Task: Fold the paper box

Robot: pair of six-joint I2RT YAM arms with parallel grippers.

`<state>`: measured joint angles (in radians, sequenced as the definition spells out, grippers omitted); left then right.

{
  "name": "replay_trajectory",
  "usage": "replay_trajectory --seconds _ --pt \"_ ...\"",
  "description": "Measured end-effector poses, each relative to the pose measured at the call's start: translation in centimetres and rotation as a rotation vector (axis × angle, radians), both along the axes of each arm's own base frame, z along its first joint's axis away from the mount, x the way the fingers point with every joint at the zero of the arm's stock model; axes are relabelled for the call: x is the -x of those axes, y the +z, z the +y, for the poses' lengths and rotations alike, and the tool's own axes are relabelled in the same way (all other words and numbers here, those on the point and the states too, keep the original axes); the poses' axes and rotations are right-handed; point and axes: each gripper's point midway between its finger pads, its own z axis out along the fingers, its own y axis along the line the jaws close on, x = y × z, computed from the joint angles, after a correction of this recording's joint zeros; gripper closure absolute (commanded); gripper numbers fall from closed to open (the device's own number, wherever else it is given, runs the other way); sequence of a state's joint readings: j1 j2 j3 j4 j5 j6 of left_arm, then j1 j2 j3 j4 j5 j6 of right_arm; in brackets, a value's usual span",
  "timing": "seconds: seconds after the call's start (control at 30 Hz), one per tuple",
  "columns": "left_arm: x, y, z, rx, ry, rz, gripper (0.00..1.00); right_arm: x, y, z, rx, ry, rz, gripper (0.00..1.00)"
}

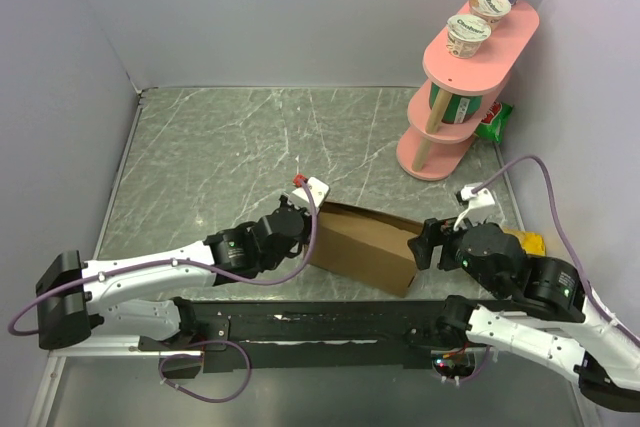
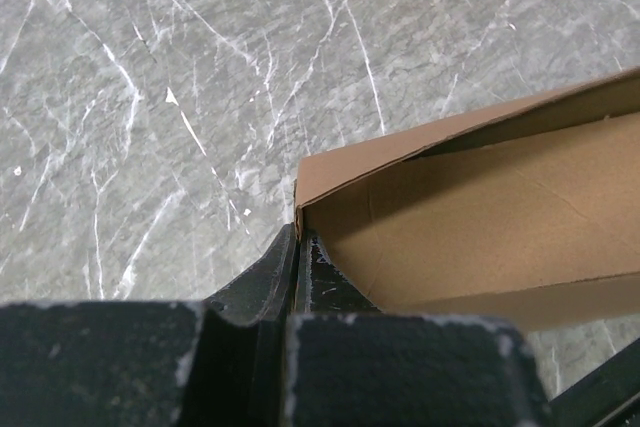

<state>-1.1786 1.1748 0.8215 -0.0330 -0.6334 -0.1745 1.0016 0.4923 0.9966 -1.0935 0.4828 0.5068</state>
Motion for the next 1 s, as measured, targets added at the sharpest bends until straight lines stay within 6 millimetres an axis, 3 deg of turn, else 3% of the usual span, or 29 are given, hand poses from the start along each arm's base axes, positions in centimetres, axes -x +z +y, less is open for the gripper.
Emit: replay_trajectory --seconds 0.13,0.33,0.5,0.8,1.0 --pt "0.2 0.0 0.4 0.003 -0.014 0.001 0.99 0.2 -1.1 0.4 -0.058 -0.043 0.045 0.17" --pt "0.6 0.0 0.9 0.0 -0.029 0.002 0.99 0.2 -6.0 1.3 -0.154 -0.107 0.104 0.34" --pt "0.6 -0.1 1.3 -0.013 -0.027 0.002 0.99 -0.5 -6.0 1.7 -0.282 -0.168 0.071 0.4" --pt "0.4 -0.1 1.6 -0.021 -0.011 -0.002 0.99 -1.1 -6.1 1.5 -0.346 -0.225 0.052 0.57" --pt "0.1 -0.1 3.1 -0.042 0.039 -0.004 0.99 -2.1 -6.3 2.7 -0.394 -0.234 0.026 0.63"
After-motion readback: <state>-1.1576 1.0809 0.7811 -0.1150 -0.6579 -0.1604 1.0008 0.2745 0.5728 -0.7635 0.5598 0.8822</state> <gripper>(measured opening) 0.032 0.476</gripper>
